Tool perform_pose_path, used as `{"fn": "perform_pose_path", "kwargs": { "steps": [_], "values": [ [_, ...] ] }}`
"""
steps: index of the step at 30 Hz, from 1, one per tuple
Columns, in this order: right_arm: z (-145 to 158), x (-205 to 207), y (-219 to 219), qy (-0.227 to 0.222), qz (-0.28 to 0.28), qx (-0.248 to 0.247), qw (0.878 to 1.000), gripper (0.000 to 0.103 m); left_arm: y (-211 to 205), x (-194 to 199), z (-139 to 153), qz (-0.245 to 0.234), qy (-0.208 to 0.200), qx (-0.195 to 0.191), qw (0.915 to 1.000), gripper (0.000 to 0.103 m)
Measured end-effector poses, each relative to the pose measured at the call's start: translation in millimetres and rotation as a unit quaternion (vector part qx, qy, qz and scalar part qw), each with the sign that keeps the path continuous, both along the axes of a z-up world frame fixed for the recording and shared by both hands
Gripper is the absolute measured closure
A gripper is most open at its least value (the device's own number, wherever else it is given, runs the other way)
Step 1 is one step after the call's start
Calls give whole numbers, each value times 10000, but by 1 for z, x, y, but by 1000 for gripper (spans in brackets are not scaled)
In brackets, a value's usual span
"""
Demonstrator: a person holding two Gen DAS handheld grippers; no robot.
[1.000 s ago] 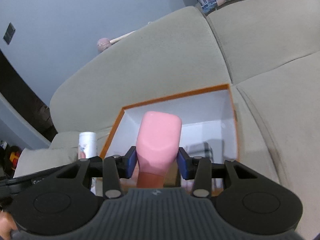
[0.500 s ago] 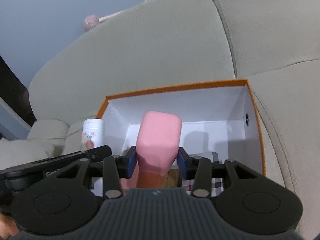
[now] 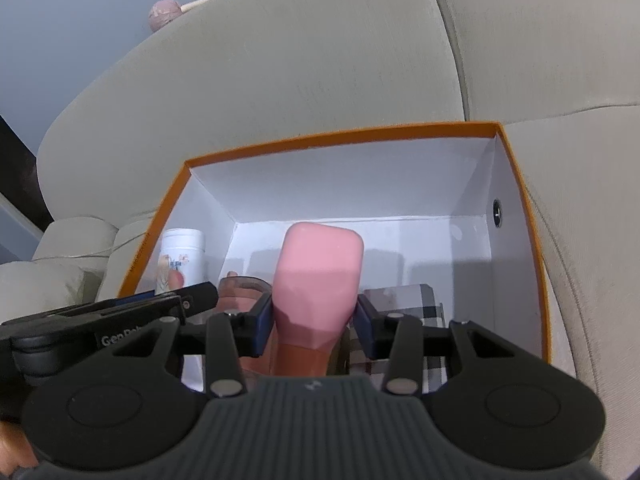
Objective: Organize rigid objects
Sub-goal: 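Lift and carry the white bottle and pink bottle into the orange box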
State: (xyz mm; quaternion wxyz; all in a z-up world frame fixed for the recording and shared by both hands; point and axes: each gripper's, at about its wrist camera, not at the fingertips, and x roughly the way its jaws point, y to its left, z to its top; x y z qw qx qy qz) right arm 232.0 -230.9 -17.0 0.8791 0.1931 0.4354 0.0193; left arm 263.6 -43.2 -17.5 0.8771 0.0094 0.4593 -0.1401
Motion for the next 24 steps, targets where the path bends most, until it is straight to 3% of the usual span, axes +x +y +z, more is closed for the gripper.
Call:
{"fn": "perform_pose_path", "kwargs": {
  "steps": [24],
  "values": [
    [-17, 7, 11, 196, 340, -556, 9977, 58, -15, 14, -26, 70, 374, 367, 9986, 49]
  ]
}}
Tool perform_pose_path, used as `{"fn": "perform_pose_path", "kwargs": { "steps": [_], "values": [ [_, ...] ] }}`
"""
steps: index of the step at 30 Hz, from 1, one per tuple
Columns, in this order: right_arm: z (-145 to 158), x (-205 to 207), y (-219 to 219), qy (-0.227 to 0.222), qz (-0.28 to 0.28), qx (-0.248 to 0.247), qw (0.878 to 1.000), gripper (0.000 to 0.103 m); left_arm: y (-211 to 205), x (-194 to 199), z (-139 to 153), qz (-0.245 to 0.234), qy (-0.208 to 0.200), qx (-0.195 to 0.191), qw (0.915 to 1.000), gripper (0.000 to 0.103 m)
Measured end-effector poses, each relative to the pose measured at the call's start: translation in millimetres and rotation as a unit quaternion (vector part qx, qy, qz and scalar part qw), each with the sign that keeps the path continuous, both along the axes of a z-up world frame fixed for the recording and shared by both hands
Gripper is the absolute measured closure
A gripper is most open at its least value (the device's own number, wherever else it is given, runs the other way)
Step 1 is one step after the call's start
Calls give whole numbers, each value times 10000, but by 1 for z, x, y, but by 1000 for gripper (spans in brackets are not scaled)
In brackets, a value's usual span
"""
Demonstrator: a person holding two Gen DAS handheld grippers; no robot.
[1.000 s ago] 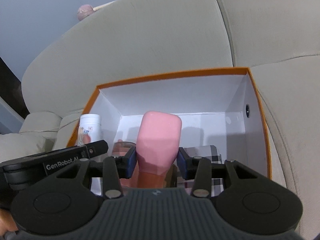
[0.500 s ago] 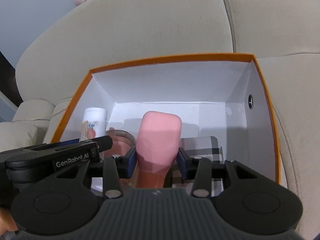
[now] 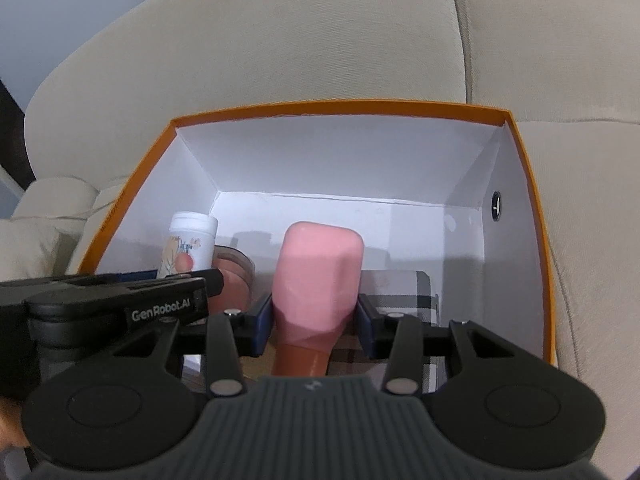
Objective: Organize rigid objects
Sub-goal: 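Lift and carry the white bottle and pink bottle into the orange box, then open both tools to release the two bottles inside the box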
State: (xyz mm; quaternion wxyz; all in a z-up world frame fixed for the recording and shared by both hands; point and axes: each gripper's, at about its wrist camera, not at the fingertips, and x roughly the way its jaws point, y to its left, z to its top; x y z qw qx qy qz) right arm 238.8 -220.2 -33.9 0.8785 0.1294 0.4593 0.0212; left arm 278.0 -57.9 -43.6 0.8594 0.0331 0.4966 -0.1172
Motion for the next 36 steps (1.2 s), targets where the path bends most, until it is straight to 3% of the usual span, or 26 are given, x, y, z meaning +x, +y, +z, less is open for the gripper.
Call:
{"fn": "perform_pose_path", "kwargs": {
  "steps": [17, 23, 27, 36],
  "values": [
    [-2, -3, 26, 156, 578, -1267, 9901, 58, -12, -2, -6, -171, -7, 270, 9995, 48],
    [-2, -6, 29, 141, 589, -1340, 9891, 54, -9, -2, -2, -173, 90, 104, 9998, 48],
    [2, -11, 26, 36, 539, -1349, 9894, 42, -6, -4, 2, -154, 109, -10, 9998, 45],
    [26, -30, 22, -302, 548, -1222, 9905, 37, -6, -21, 30, -250, -110, -117, 9996, 39]
  ]
}}
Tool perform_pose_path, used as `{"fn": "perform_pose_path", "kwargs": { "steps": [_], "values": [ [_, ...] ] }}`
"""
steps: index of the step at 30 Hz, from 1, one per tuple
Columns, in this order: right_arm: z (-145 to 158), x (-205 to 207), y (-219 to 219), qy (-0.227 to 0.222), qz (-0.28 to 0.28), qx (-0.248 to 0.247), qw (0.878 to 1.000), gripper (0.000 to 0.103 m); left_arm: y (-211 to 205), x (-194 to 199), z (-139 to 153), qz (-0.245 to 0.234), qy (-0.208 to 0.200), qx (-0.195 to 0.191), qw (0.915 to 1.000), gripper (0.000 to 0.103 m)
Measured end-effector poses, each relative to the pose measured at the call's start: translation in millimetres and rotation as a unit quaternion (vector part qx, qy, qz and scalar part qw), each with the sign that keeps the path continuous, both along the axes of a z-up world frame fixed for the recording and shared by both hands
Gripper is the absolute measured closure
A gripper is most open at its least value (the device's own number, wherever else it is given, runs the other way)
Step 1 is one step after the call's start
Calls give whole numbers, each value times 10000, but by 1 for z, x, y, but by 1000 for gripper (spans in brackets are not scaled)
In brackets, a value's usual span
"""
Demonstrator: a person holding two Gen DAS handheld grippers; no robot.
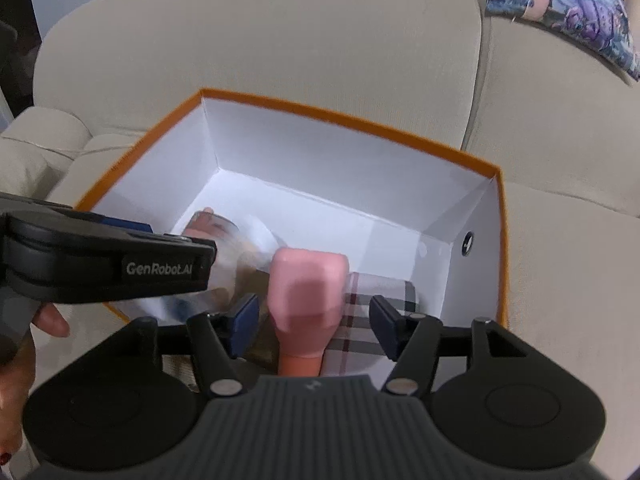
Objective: Organize rigid objects
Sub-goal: 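Open both tools to release the two bottles inside the box, then withdraw both tools from the box toward the remaining objects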
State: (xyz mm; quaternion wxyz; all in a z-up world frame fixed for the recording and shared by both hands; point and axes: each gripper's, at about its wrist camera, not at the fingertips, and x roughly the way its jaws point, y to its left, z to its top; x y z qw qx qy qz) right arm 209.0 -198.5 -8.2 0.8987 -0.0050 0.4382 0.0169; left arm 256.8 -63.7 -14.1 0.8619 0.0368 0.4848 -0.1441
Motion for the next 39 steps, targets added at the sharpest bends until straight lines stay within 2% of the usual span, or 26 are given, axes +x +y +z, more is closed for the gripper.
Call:
{"fn": "perform_pose_path", "kwargs": {
  "steps": [10, 19, 23, 28, 32, 39],
  "values": [
    [45, -63, -18, -617, -250, 287, 9974, 29, 16, -44, 46, 95, -269, -220, 9994, 33],
    [37, -136, -38, -596, -409, 650, 9953, 26, 42, -106, 60, 196, -377, -154, 9990, 28],
    [27, -158, -50, -549, -606, 764, 9937, 26, 55, -138, 47, 262, -196, -187, 9993, 27],
    [14, -175, -54, -486, -729, 911, 9920, 21, 60, -160, 22, 466, 255, -231, 9983, 26],
    [6, -177, -55, -390, -744, 1076, 9906, 20, 58, -169, 1, 680, 596, -351, 9953, 24],
    [2, -179, -61, -368, -766, 1119, 9901, 18, 38, -169, -34, 706, 1003, -200, 9922, 24]
  ]
}}
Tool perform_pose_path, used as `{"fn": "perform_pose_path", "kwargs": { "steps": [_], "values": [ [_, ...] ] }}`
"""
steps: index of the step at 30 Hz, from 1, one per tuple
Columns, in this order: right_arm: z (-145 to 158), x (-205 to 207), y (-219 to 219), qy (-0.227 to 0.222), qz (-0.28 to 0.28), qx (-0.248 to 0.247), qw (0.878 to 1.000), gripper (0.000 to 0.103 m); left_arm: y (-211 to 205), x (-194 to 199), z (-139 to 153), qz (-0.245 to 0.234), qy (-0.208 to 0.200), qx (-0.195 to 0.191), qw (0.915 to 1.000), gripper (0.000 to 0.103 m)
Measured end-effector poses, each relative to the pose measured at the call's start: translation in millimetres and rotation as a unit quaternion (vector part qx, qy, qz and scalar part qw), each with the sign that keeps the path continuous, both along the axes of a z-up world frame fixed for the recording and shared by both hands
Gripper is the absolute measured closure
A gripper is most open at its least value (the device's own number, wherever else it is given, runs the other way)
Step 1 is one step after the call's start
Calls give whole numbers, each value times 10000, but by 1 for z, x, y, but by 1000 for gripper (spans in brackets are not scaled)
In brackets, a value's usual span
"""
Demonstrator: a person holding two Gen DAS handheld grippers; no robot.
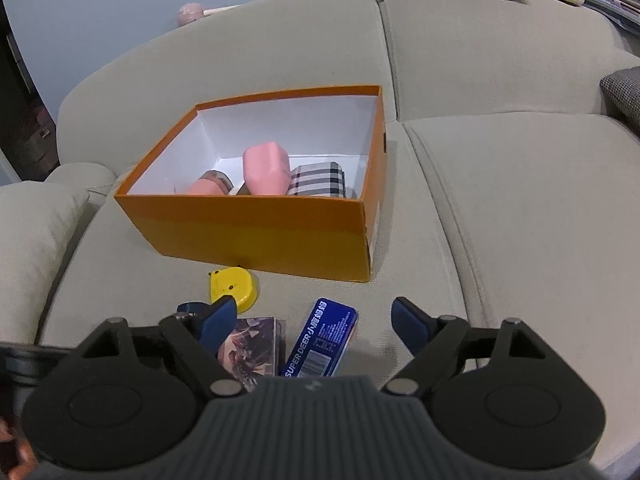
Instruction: Organize rigid objects
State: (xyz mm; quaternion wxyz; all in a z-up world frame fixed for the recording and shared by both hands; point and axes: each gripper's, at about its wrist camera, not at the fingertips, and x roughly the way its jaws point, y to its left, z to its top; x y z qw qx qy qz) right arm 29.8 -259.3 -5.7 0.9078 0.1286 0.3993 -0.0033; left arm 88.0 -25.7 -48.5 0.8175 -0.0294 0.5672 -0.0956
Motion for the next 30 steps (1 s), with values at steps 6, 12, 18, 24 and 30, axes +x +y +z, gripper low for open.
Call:
{"fn": "perform_pose_path", "kwargs": {
  "steps": [6, 12, 18, 24, 30],
  "values": [
    [-7, -2, -13, 54, -126, 155, 9998, 17, -17, 2, -9, -75, 95, 28, 9999, 24],
    [-12, -2, -19, 92, -169, 210, 9996, 15, -28, 5, -23, -142, 162, 203, 9996, 24],
    [-15, 1, -18, 132, -184, 250, 9994, 15, -29, 7, -31, -97, 199, 312, 9993, 22],
    [-18, 2, -16, 179, -133, 225, 9995, 14, -30, 9, -38, -91, 175, 350, 9992, 14],
    [-19, 5, -14, 201, -116, 244, 9994, 13, -26, 11, -44, -42, 203, 321, 9993, 12]
  ]
}}
